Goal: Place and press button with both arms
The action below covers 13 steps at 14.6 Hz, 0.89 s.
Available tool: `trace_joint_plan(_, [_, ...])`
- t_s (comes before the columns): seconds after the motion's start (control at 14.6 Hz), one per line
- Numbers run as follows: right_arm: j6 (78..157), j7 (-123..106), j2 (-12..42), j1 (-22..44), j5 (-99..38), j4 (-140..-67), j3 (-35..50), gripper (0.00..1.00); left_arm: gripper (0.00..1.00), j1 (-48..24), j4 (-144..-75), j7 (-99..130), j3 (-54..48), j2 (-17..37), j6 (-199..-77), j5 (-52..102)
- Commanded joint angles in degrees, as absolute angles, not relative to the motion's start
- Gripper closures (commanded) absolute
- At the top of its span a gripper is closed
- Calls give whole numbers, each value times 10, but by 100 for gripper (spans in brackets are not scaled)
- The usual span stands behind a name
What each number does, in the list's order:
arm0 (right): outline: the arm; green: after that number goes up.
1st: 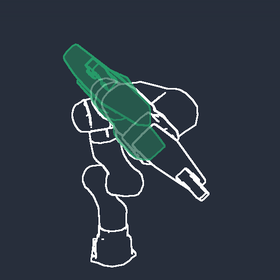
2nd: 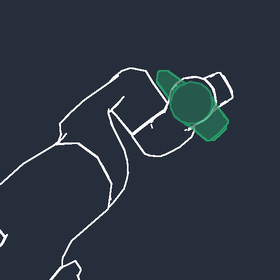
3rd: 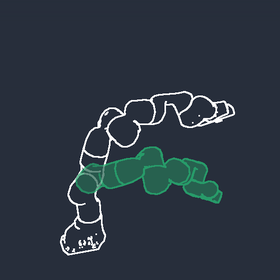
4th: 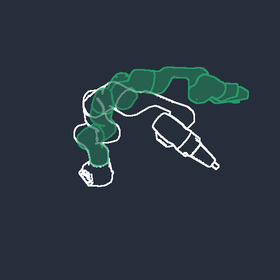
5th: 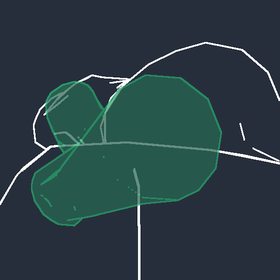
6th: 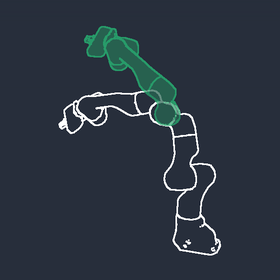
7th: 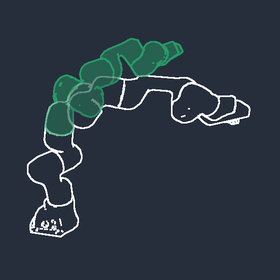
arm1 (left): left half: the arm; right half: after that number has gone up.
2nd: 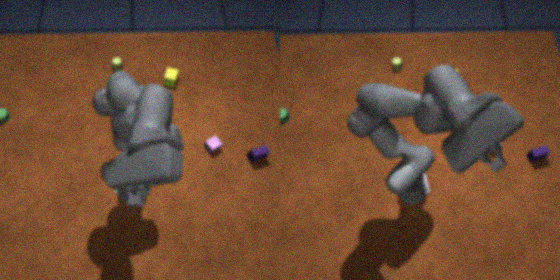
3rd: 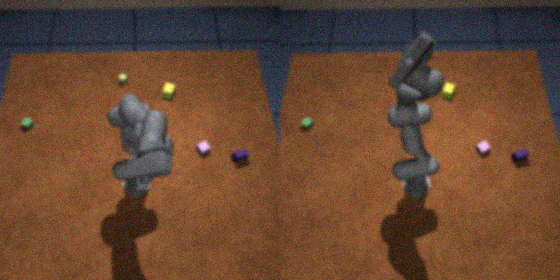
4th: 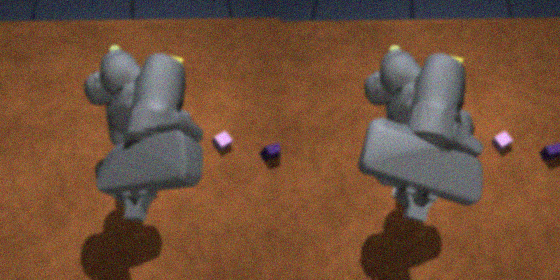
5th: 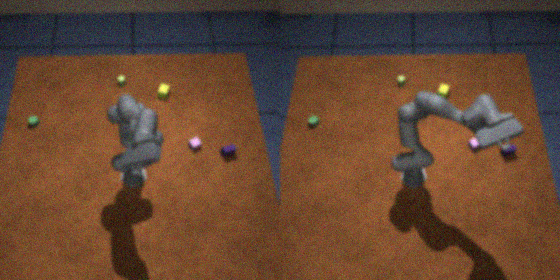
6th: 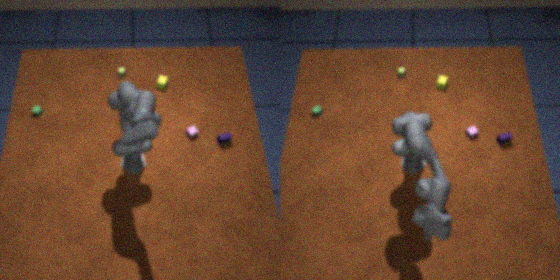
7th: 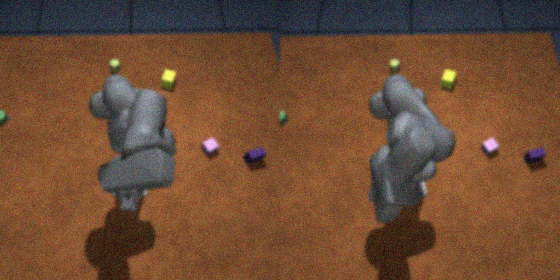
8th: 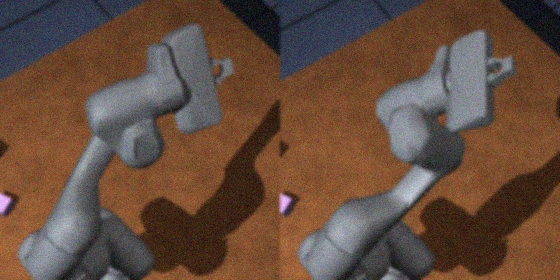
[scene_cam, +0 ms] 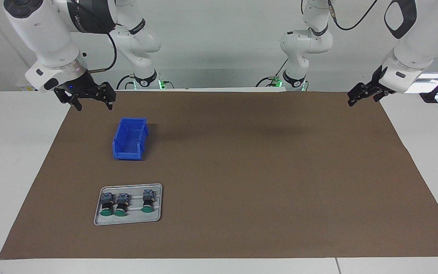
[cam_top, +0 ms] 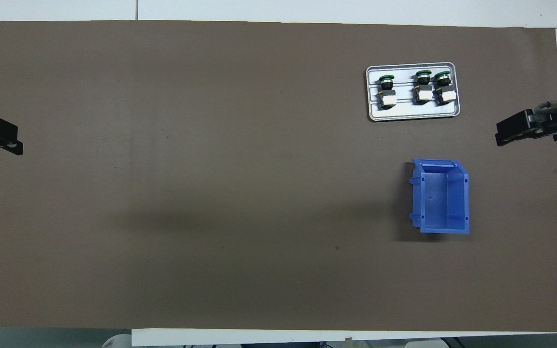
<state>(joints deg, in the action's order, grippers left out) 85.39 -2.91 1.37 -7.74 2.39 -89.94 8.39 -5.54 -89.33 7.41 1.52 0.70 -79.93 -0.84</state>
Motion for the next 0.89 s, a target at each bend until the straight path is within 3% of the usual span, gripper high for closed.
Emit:
trace_joint_plan(0.0, [859,-46,8,-87,12,-905,87,0,0,-54,-902,73,18,0,-806,-5])
trace_joint_plan(0.69, [854,-48,4,-87,11,-907,88,0,0,-55,-903,73,18,0,-806,-5])
trace_joint_plan(0.82, [884,-46,5,-80,9,-910,90,1,0,-56,-902,72,18,1,-807,-5])
